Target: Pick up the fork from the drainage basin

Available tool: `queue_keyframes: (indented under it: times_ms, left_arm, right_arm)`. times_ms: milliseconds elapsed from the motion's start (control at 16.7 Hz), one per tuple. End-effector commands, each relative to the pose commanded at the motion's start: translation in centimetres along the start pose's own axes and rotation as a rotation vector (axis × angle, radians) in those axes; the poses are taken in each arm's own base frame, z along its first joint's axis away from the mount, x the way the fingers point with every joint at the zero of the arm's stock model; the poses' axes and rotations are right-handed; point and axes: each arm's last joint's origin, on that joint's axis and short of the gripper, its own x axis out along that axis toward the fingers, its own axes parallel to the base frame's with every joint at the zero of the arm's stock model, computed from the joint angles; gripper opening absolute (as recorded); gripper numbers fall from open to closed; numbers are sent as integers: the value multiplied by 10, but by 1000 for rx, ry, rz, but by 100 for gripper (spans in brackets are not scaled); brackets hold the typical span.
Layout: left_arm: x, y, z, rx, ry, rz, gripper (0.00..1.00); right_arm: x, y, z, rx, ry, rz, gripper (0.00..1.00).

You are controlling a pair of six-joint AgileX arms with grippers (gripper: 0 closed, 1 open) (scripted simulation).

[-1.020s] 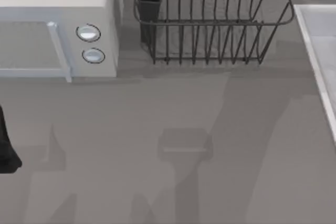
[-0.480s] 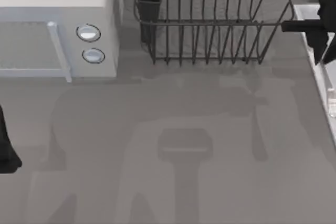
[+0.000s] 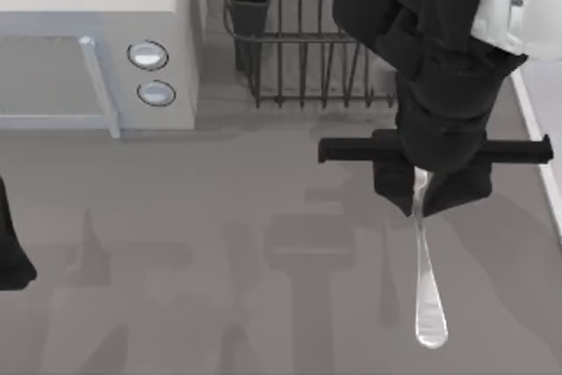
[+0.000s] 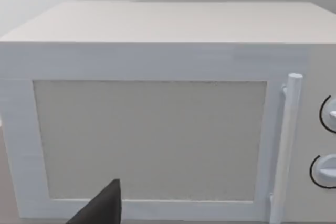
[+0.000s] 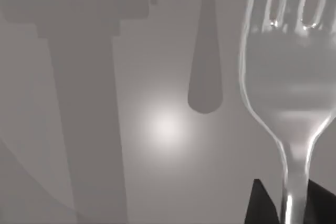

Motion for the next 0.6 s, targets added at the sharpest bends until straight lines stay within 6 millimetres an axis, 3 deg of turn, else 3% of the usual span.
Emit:
queue_keyframes:
  times_ms: [180, 480, 600]
  left_arm:
    - [0, 0, 0, 0, 0, 0, 100]
    - [0, 0, 0, 0, 0, 0, 100]
    - [0, 0, 0, 0, 0, 0, 100]
  right_arm:
    - [-3, 5, -21, 1, -2, 1, 0]
    - [-2, 3, -18, 15, -6, -5, 0]
    - [9, 5, -18, 13, 0, -10, 0]
